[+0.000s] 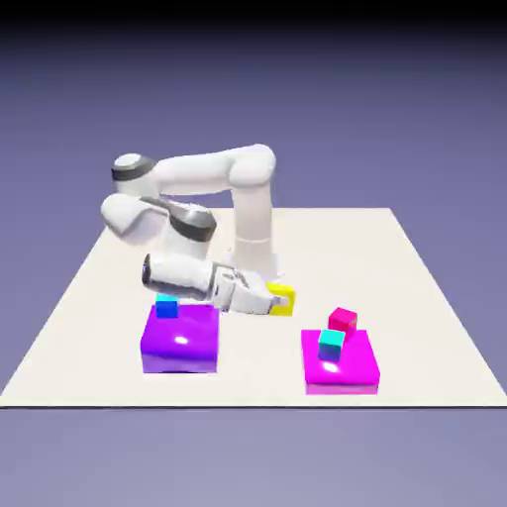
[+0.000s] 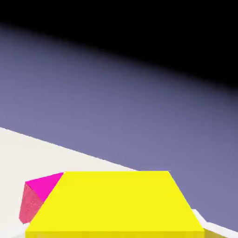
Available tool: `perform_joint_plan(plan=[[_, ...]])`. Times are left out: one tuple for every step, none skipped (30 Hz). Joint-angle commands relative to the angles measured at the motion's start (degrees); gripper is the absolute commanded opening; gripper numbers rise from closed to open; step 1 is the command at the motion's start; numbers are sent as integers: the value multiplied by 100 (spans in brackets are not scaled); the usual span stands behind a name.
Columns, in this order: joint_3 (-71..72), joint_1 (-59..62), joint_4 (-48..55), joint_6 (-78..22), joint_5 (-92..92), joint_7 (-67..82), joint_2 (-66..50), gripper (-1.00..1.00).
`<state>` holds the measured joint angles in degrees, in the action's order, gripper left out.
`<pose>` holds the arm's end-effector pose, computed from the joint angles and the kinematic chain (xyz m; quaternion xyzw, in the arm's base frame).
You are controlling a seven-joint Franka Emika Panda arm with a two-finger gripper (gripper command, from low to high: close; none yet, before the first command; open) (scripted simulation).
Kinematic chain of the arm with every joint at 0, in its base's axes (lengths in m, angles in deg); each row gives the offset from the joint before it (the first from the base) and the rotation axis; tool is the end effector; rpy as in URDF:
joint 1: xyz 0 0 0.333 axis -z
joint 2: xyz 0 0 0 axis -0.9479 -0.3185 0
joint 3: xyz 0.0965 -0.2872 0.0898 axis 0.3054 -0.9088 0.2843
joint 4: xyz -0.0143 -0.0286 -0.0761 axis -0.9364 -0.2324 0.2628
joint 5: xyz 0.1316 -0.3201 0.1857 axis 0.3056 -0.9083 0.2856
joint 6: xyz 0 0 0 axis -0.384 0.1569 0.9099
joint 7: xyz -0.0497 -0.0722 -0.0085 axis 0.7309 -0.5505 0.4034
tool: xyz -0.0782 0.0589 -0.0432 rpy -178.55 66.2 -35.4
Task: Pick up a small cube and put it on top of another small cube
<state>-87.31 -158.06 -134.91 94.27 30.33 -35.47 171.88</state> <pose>0.4734 0.0020 0.2111 -0.6696 -0.3730 -0.2565 0.5887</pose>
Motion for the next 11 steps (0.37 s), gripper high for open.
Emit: perform_joint_plan(plan=[[-114, -208, 39, 178, 147, -107, 39, -100], [-282, -280, 57, 329, 283, -194, 66, -100], [-382, -262, 58, 392, 343, -226, 74, -100], [-382, -262, 58, 392, 344, -226, 74, -100], [-504, -456, 36, 641, 252, -204, 136, -100], [-626, -650, 15, 890, 160, -182, 198, -100], [-729, -813, -3, 1099, 83, -163, 250, -100], [-729, -813, -3, 1099, 82, -163, 250, 100], [-729, -813, -3, 1099, 82, -163, 250, 100], [-607, -620, 18, 850, 174, -185, 188, 100], [-484, -425, 40, 601, 266, -207, 126, 100]])
